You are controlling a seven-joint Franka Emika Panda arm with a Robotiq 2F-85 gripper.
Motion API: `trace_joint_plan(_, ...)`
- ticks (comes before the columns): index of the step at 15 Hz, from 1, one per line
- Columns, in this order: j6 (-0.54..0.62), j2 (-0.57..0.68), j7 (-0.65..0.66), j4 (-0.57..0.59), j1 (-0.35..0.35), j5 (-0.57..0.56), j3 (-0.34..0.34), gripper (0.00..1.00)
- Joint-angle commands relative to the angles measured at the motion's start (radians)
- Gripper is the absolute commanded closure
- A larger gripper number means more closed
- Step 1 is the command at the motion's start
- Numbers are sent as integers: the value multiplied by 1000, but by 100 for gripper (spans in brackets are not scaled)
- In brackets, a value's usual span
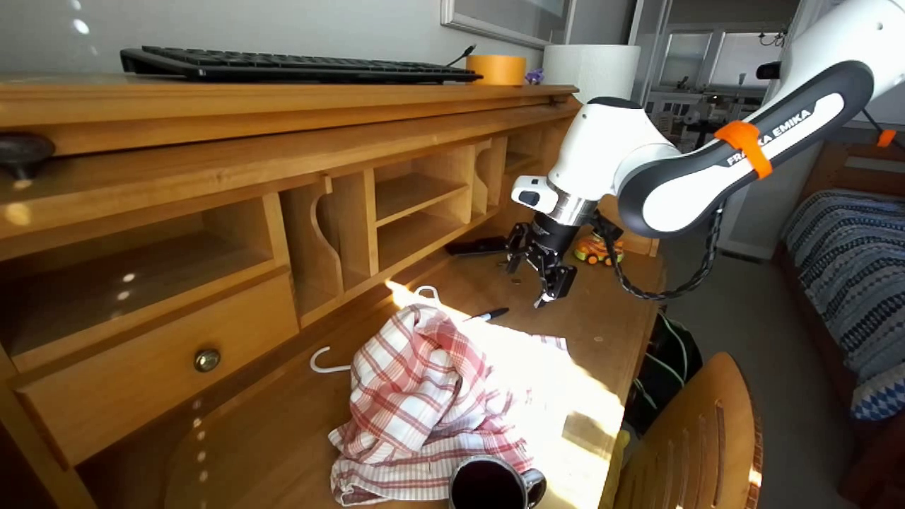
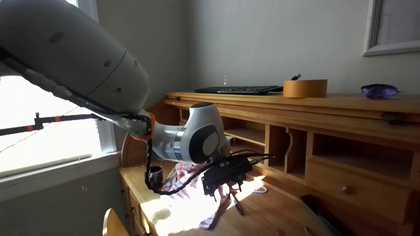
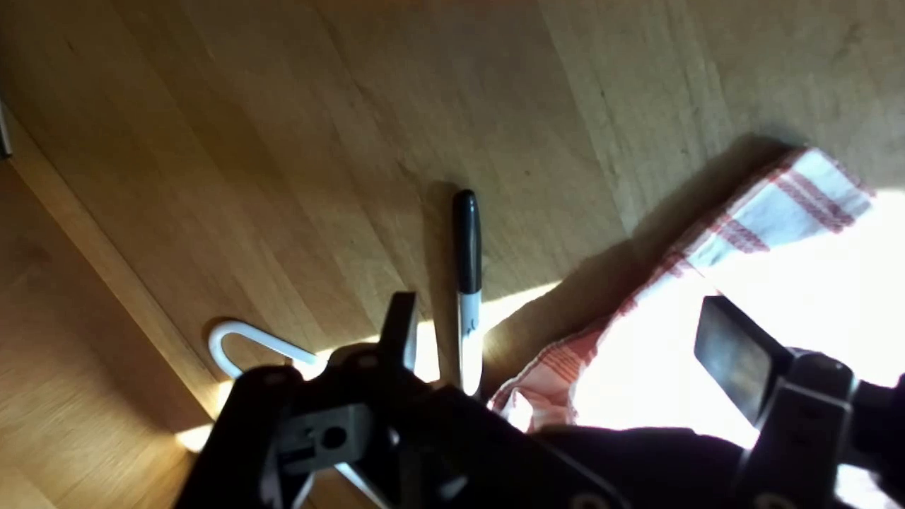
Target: Pick up the marker and put it in the cup
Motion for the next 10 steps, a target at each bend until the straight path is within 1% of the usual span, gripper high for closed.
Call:
trace_joint_plan(1,-76,-136,10,119,-6,-85,52,0)
trace_joint_plan(10,-167,-281,27,240,3,-179,103,0)
